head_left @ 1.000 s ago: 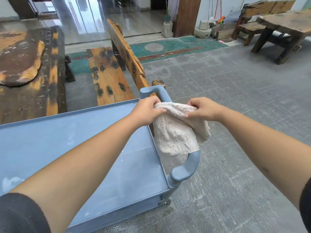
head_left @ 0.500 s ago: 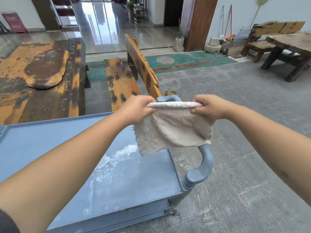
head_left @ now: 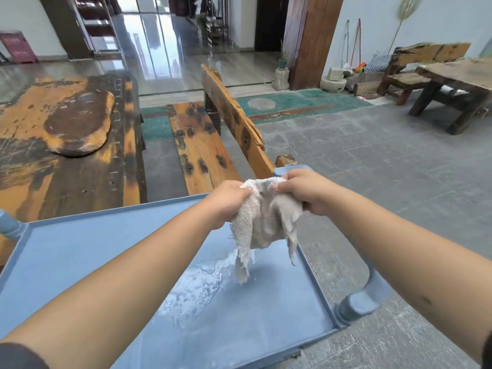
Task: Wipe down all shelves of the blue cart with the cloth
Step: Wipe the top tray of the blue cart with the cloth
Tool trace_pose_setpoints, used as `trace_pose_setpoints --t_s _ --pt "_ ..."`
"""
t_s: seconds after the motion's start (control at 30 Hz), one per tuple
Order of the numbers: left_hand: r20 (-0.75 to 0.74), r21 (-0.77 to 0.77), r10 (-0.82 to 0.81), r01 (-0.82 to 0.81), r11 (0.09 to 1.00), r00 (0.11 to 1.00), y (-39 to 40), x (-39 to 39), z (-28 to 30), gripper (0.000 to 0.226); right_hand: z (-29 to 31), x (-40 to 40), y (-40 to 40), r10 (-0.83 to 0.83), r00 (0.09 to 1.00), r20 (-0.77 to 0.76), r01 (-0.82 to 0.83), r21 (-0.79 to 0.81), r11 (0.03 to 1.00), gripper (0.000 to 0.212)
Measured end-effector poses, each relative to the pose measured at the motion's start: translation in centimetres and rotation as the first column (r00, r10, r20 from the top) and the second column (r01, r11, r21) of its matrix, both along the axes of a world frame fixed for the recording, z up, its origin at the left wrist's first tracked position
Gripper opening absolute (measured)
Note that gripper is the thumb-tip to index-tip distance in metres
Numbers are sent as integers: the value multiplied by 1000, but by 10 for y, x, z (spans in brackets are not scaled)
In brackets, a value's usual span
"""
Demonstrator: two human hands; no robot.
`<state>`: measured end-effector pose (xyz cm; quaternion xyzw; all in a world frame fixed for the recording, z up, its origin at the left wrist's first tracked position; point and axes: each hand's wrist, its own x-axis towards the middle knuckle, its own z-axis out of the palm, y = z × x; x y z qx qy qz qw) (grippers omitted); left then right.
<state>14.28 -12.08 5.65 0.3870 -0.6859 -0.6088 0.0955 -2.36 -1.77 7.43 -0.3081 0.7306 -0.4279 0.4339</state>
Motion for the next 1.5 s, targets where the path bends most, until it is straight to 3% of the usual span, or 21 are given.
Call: trace_pose_setpoints --t_s 0.1,0.17,0.23,0.27,0.3,0.33,0.37,0.43,0.47,0.53,0.67,0.73,0.83,0.9,0.97,1.03,1.1,1.13,1.27,1.5 --pt "-156 120 -134 153 981 979 2 1 -6 29 -6 34 -14 15 976 217 -8 -33 999 13" --pt "-265 72 -305 334 940 915 -2 6 -10 33 -6 41 -21 -2 913 407 5 -5 1000 40" --pt "-160 -116 -402 387 915 902 -16 13 -14 36 -4 38 -24 64 862 502 -61 -23 998 54" --pt "-49 -240 -366 345 907 929 -25 14 -15 35 -5 35 -26 130 875 465 -127 -38 991 47" --pt "31 -344 -298 290 893 954 -33 13 -16 30 -7 31 -28 198 915 351 -198 -35 980 35" --pt "65 -406 -237 242 881 969 -40 10 -17 25 -11 27 -31 262 953 155 -261 -27 965 28" --pt "61 -436 -203 209 875 977 -46 6 -18 22 -16 22 -36 273 954 -122 -276 -12 961 34" --pt "59 -452 -209 213 866 976 -55 -6 -17 26 -25 13 -50 167 766 -621 -229 -21 973 58" --pt "79 -463 -247 255 849 966 -60 -14 -16 28 -27 9 -58 138 676 -724 -234 -34 972 70" --pt "120 -509 -317 333 794 941 -70 -29 -15 33 -30 -4 -74 194 601 -775 -298 8 955 75" --pt "107 -593 -270 280 755 957 -90 -55 -10 48 -27 -32 -100 222 450 -865 -272 104 957 19" --pt "54 -653 -244 219 725 968 -97 -63 -12 54 -27 -43 -106 156 345 -926 -265 64 962 15" --pt "-20 -806 -291 156 571 957 -95 -68 -28 55 -42 -57 -102 30 212 -977 -332 -43 942 22" --pt "-13 -831 -355 188 524 935 -84 -69 -59 54 -66 -61 -88 38 198 -979 -369 -38 929 29" --pt "111 -757 -397 336 560 911 -70 -63 -99 51 -103 -63 -68 248 205 -947 -369 160 916 27" --pt "332 -645 -406 519 561 851 -59 -52 -141 52 -140 -61 -46 556 200 -807 -383 458 802 32" --pt "537 -557 -351 635 536 767 -59 -37 -176 68 -171 -56 -27 757 157 -635 -388 665 638 57" --pt "572 -548 -307 633 547 761 -63 -30 -187 71 -183 -54 -23 774 147 -616 -380 688 619 65" --pt "590 -601 -109 526 601 800 -90 -23 -214 69 -207 -53 -40 582 255 -772 -309 505 806 65" --pt "678 -589 36 513 624 734 -123 -32 -248 60 -241 -38 -112 519 397 -757 -214 474 854 87"
